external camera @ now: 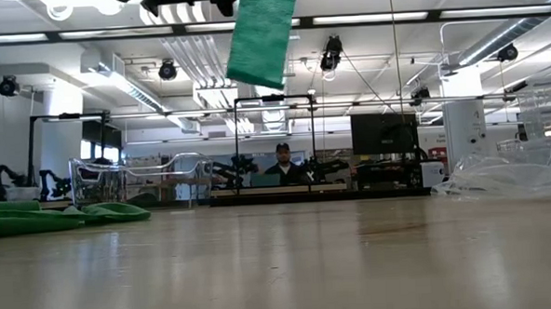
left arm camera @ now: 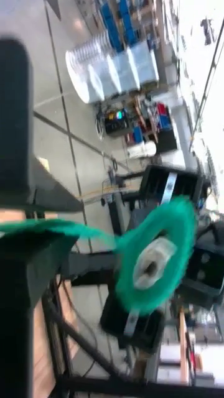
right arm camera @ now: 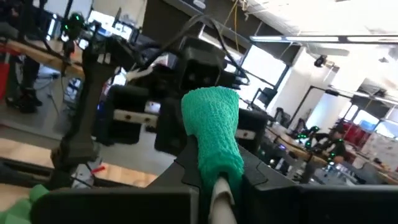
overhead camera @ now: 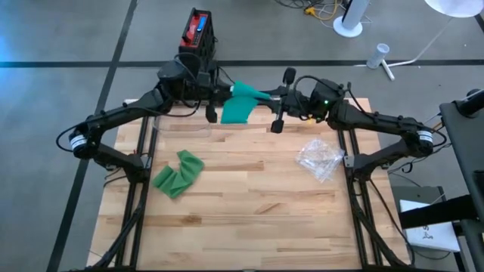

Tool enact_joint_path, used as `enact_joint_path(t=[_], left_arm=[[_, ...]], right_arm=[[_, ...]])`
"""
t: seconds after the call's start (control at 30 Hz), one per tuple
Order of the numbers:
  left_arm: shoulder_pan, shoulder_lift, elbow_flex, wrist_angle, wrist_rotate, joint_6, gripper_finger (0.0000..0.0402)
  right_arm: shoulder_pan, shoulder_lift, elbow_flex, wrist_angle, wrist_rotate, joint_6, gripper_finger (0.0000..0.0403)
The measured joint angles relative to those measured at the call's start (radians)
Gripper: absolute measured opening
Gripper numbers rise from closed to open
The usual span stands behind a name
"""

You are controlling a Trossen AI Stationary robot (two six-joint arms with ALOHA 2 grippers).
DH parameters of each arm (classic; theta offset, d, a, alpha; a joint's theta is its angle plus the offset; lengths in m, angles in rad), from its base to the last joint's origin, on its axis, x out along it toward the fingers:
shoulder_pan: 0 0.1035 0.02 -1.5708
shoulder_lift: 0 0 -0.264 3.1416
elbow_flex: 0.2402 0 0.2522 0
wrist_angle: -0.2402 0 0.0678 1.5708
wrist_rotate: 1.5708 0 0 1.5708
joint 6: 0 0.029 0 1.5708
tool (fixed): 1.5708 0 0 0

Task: Roll bandage
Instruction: Roll the blue bandage

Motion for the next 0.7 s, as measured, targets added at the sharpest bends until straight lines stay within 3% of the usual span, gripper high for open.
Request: enact_joint_path(t=[0.17,0.4,0.53,0.7], left_arm=[[0.000,0.000,-0.058,0.045,-0.001,0.003,0.0004],[-0.001,0.000,-0.181,0.215,-0.003,-0.008,0.0001],[-0.004,0.000,-0.215,0.227,-0.037,0.006,0.0000],[-0.030,-0.002,-0.233,0.236,-0.067,0.048,0.0000]], right_arm=[[-0.012,-0.008,0.029,0.002,-0.096,0.129,0.0022],[-0.068,-0.008,0.067,-0.004,-0.116,0.361,0.0023],[-0.116,-0.016,0.085,-0.004,-0.117,0.457,0.0023],[-0.144,-0.019,0.093,-0.012,-0.114,0.404,0.0024]])
